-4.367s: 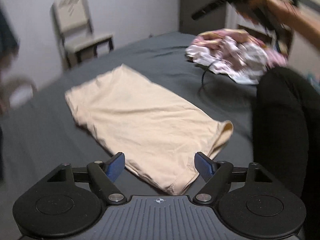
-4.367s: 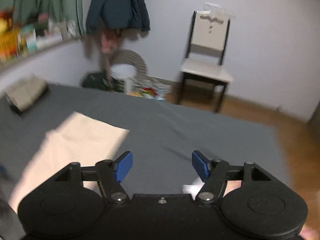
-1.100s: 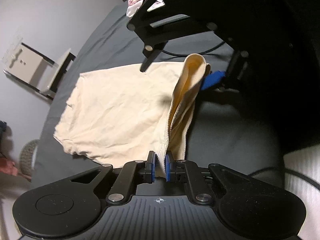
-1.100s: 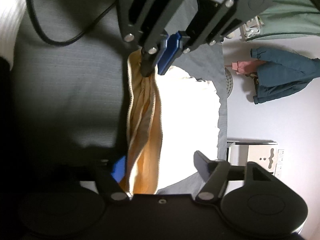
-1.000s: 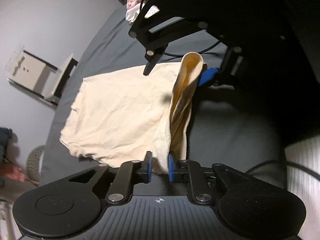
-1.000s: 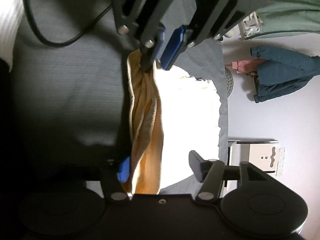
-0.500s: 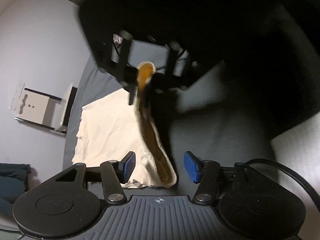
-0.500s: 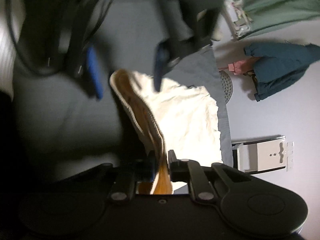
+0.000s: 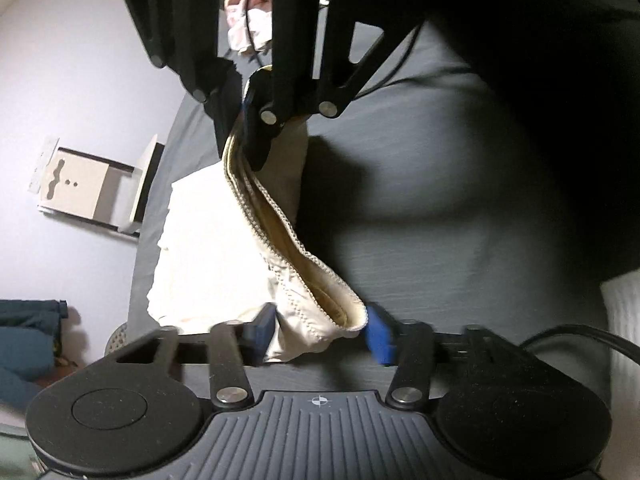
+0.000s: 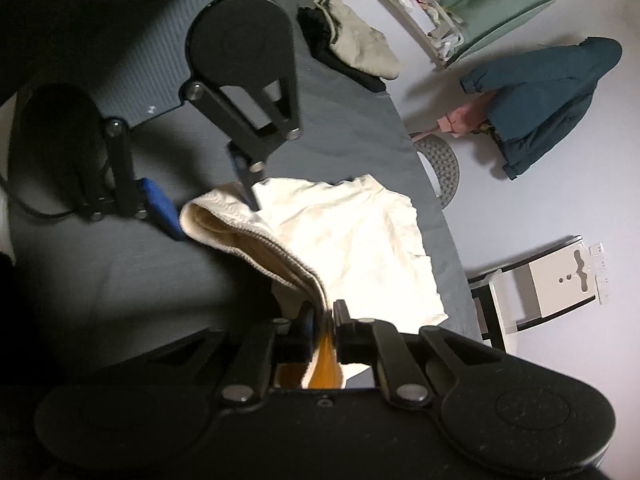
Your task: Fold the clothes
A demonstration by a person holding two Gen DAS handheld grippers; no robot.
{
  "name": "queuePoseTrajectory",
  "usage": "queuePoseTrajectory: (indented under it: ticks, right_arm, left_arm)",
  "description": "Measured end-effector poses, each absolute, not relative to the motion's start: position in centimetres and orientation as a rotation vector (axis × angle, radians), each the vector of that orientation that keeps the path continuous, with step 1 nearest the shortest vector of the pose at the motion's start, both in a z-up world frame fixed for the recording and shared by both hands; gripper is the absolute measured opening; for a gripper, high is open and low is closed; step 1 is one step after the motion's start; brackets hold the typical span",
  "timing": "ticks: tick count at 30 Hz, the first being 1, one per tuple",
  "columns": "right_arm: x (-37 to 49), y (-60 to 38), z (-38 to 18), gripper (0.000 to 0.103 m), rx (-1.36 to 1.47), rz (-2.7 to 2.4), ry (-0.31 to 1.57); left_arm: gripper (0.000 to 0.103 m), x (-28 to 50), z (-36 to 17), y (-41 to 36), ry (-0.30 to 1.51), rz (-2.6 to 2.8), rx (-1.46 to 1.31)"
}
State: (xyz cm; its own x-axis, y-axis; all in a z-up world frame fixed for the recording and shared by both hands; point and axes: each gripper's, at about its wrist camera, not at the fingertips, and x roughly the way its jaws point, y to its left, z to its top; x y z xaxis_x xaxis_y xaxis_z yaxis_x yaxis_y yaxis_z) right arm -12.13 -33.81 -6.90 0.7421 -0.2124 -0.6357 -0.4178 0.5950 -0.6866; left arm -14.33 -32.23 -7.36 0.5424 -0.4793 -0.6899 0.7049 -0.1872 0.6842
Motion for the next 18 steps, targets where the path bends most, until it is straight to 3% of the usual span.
queuePoseTrajectory:
  ticks: [11, 18]
  right_arm:
    - [-12.9, -34.1, -7.1, 0.010, -0.983, 0.141, 0.757]
    - [-11.8, -34.6, -7.3, 0.010, -1.083, 0.137, 0.721]
  left_arm:
    - [0.021, -12.7, -4.9, -32.2, 0.249, -1.085, 1.267]
    - [0.020, -9.6, -2.1, -32.7, 0.309, -1.112, 1.176]
